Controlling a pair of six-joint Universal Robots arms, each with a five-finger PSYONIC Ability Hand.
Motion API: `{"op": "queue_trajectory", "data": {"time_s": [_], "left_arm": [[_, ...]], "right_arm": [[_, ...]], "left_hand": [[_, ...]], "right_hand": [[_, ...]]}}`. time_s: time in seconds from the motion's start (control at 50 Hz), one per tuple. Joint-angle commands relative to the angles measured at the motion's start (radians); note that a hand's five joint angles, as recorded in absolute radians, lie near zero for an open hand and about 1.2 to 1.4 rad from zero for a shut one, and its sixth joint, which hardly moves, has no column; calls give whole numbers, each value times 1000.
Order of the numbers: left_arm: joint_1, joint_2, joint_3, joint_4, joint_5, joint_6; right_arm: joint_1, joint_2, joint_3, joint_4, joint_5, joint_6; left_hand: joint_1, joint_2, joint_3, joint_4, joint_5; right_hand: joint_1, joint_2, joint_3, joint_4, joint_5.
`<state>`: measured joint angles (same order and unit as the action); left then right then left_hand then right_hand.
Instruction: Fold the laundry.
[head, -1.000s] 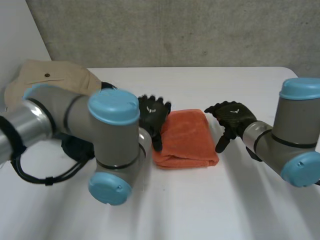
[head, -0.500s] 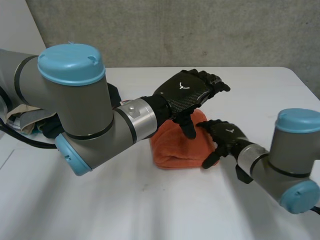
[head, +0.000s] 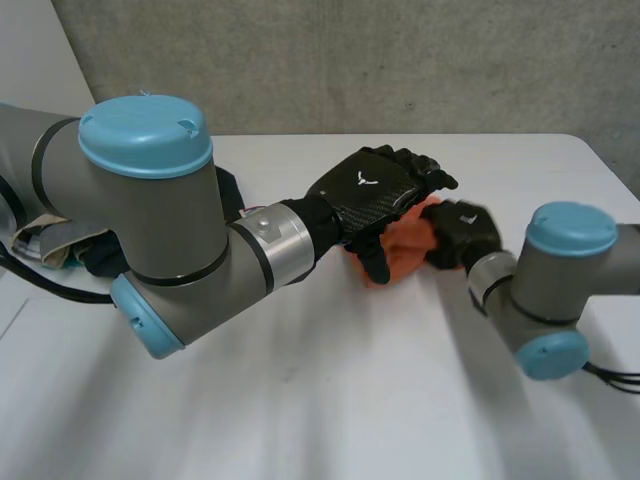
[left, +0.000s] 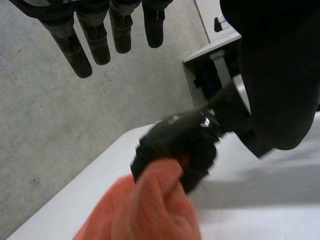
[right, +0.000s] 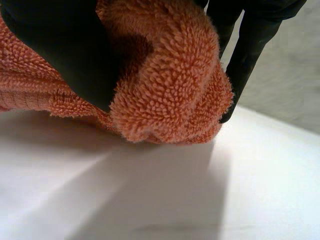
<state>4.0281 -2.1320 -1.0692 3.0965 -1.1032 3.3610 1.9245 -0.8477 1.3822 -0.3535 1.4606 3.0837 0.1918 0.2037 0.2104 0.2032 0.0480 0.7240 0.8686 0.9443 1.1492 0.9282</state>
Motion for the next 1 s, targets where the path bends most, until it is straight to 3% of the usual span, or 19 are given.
{"op": "queue_trajectory", "data": {"time_s": [0.02, 0.16, 0.32, 0.48, 0.66, 0.68, 0.7, 0.82, 0.86, 0.98, 1.0], "left_arm": [[0, 1, 2, 2, 0, 0], [-6, 14, 2, 2, -1, 0], [-11, 38, -5, 1, -1, -2], [-12, 40, -32, -1, -1, -2], [-11, 38, -40, -1, -1, -2], [-11, 38, -40, 1, -1, -2], [-11, 38, -38, 1, -1, -3], [-14, 43, -38, 2, -1, -3], [-14, 44, -38, 2, -1, -3], [-8, 66, -37, 5, -6, -5], [-3, 70, -35, 7, -17, -6]], "right_arm": [[-101, 73, -170, 31, -12, -57], [-304, 284, -532, 198, -49, -60], [-403, 489, -921, 372, -80, -83], [-481, 581, -1092, 422, -80, -111], [-524, 593, -1112, 424, -34, -174], [-524, 593, -1111, 424, -32, -183], [-524, 592, -1103, 424, -23, -201], [-526, 576, -1074, 421, 87, -321], [-526, 529, -1036, 407, 121, -429], [-518, 317, -774, 285, 97, -526], [-518, 227, -659, 203, 65, -527]], "left_hand": [[1, -11, -17, -10, -30], [-2, -14, -20, -13, -33], [-2, -14, -20, -13, -33], [1, -11, -17, -10, -30], [1, -11, -17, -10, -30], [1, -11, -17, -10, -30], [1, -11, -17, -10, -30], [1, -11, -17, -10, -30], [1, -11, -17, -10, -30], [7, -5, -12, -4, -24], [10, -2, -9, -1, -21]], "right_hand": [[672, 528, 452, 247, 293], [672, 528, 452, 247, 293], [672, 528, 452, 247, 293], [672, 528, 452, 247, 293], [672, 528, 452, 247, 293], [403, 258, 183, -22, 24], [-549, -694, -770, -975, -928], [-549, -694, -770, -975, -928], [-549, -694, -770, -975, -928], [-549, -694, -770, -975, -928], [-549, -694, -770, -975, -928]]}}
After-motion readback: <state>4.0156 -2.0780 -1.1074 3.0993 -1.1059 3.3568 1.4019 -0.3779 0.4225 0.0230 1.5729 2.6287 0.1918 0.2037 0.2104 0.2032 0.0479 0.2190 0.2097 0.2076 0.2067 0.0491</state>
